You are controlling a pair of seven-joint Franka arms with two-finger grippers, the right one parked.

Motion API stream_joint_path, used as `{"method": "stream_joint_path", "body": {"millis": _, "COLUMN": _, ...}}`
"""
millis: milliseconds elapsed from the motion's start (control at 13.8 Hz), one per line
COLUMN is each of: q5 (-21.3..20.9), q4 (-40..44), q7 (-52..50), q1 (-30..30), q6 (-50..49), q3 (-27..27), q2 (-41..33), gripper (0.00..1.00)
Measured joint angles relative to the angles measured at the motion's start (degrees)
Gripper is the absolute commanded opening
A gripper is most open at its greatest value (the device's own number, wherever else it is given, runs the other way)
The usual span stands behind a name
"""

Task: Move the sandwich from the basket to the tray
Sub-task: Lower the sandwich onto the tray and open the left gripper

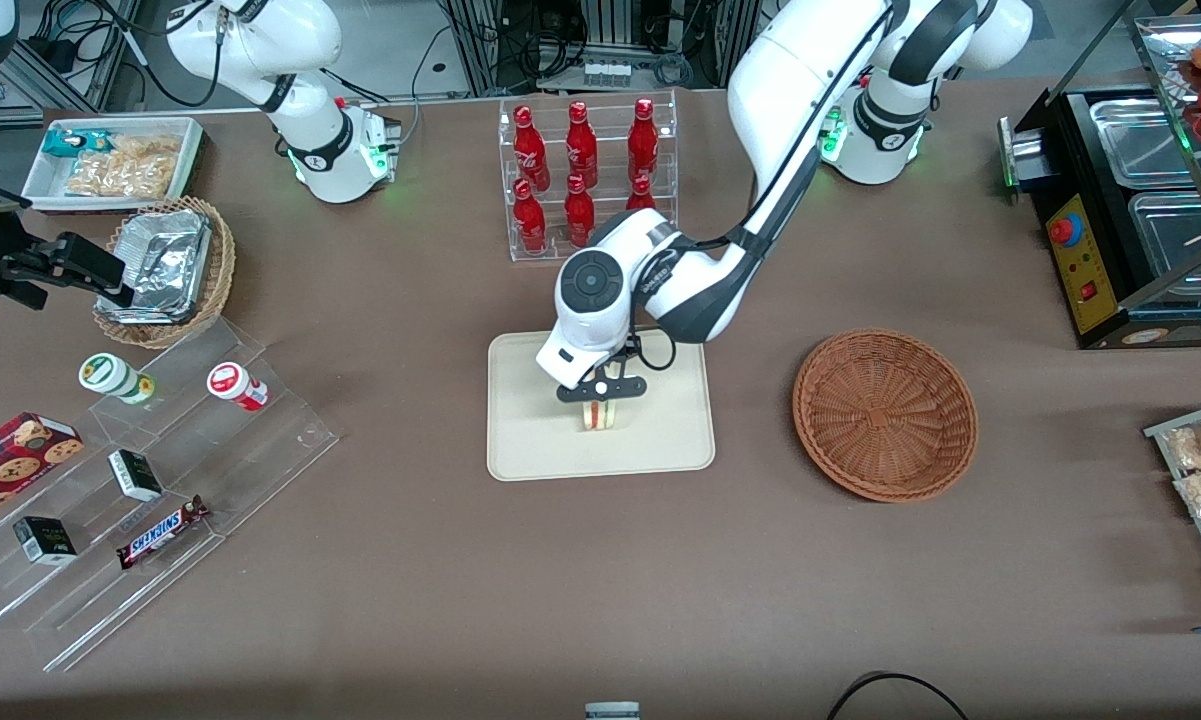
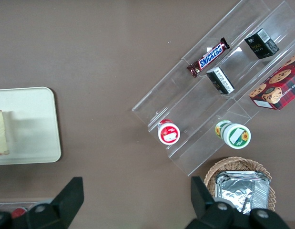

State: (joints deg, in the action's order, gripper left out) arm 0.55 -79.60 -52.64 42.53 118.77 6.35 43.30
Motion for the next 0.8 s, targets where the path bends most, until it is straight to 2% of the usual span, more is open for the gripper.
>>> {"method": "stream_joint_path", "body": {"millis": 218, "q5": -1.4, "q4": 0.4, "q7": -0.9, "q1": 0.1, "q6": 1.9, "q3": -0.1, "q2": 1.5, "gripper": 0.07}}
{"method": "stream_joint_path", "body": {"millis": 290, "q5": -1.5, "q4": 0.5, "q7": -0.9, "q1": 0.1, "q6": 2.1, "q3": -0.1, "q2": 1.8, "gripper": 0.26}}
{"method": "stream_joint_path", "body": {"millis": 363, "q5": -1.5, "q4": 0.5, "q7": -0.9, "q1": 0.1, "q6": 2.1, "q3": -0.1, "q2": 1.9, "gripper": 0.86}}
{"method": "stream_joint_path", "body": {"millis": 435, "q5": -1.5, "q4": 0.6, "q7": -0.9, "q1": 0.1, "q6": 2.1, "q3": -0.1, "q2": 1.9, "gripper": 1.00}}
{"method": "stream_joint_path", "body": {"millis": 798, "q5": -1.5, "q4": 2.2, "q7": -1.1, "q1": 0.0, "q6": 1.9, "q3": -0.4, "q2": 1.5, "gripper": 1.00}}
